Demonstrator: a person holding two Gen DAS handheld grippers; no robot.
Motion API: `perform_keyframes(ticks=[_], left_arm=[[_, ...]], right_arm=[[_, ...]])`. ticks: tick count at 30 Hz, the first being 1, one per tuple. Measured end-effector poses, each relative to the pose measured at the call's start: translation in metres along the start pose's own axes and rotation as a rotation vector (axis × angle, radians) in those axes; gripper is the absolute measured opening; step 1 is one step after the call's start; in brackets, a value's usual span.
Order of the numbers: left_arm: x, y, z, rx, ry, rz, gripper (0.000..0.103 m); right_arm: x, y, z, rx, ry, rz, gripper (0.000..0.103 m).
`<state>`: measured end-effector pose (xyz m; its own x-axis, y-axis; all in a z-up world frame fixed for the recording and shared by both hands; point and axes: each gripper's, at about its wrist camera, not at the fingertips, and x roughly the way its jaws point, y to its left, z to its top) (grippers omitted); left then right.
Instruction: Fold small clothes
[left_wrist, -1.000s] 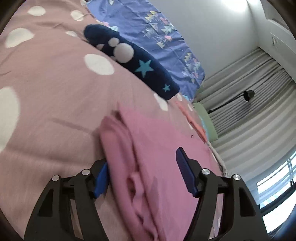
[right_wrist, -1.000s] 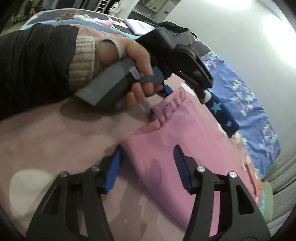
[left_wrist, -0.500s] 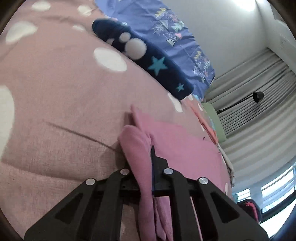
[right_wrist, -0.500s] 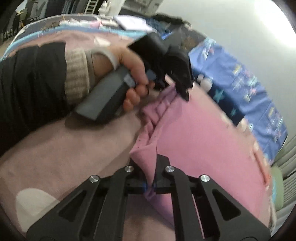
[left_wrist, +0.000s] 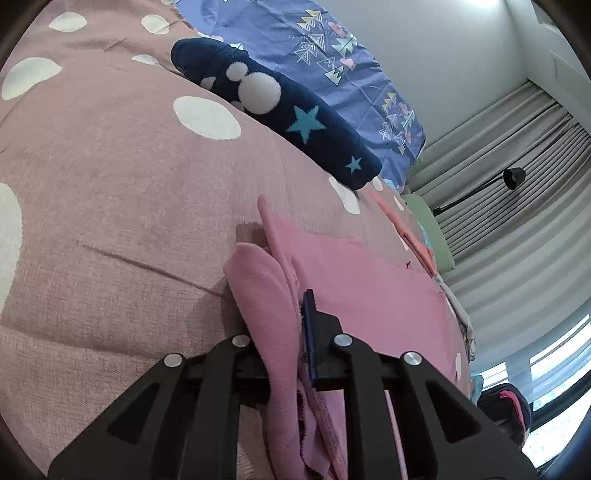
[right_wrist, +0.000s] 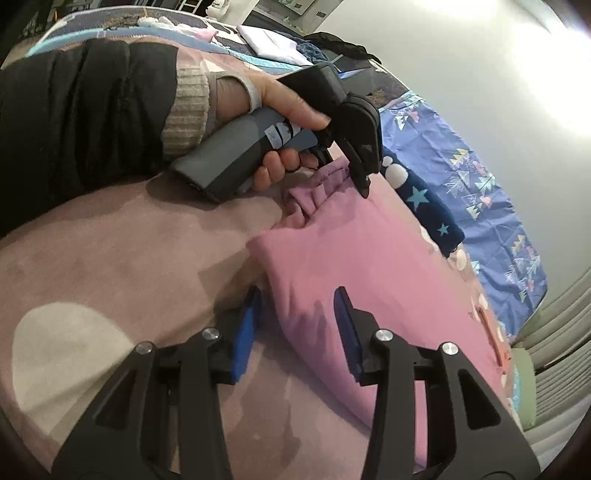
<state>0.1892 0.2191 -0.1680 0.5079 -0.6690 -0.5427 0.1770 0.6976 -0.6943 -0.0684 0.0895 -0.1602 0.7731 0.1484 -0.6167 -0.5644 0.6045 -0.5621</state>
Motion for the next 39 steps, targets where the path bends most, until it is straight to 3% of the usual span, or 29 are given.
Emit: perform_keyframes(ticks=[11,14,15,16,26,39], left_arm=[[0.004,-0.002,0.000,0.012,-0.001,0.010,0.012],[0.003,-0.003,0.000,0.017,-0.004,0.012,0.010],[0.003,-0.004,0.000,0.018,-0.005,0.015,0.009],[0.002,-0.006,0.000,0.020,-0.009,0.017,0.009],[-0.016,-0.067,0.015,0.116,-0.051,0.024,0.008],[0.018,-0.176,0.017,0.215,-0.038,0.100,0.008]], right_arm=[[0.032,-0.002,0.024,0.033,0.032,-0.040,0.042],[0.035,-0.004,0.025,0.044,0.028,0.014,0.021],[0.035,-0.005,0.026,0.049,0.026,0.010,0.010],[0.034,-0.007,0.026,0.059,0.026,0.002,0.006],[-0.018,-0.085,0.014,0.382,-0.134,0.029,0.005],[-0.052,-0.170,-0.061,0.712,-0.174,0.095,0.005]])
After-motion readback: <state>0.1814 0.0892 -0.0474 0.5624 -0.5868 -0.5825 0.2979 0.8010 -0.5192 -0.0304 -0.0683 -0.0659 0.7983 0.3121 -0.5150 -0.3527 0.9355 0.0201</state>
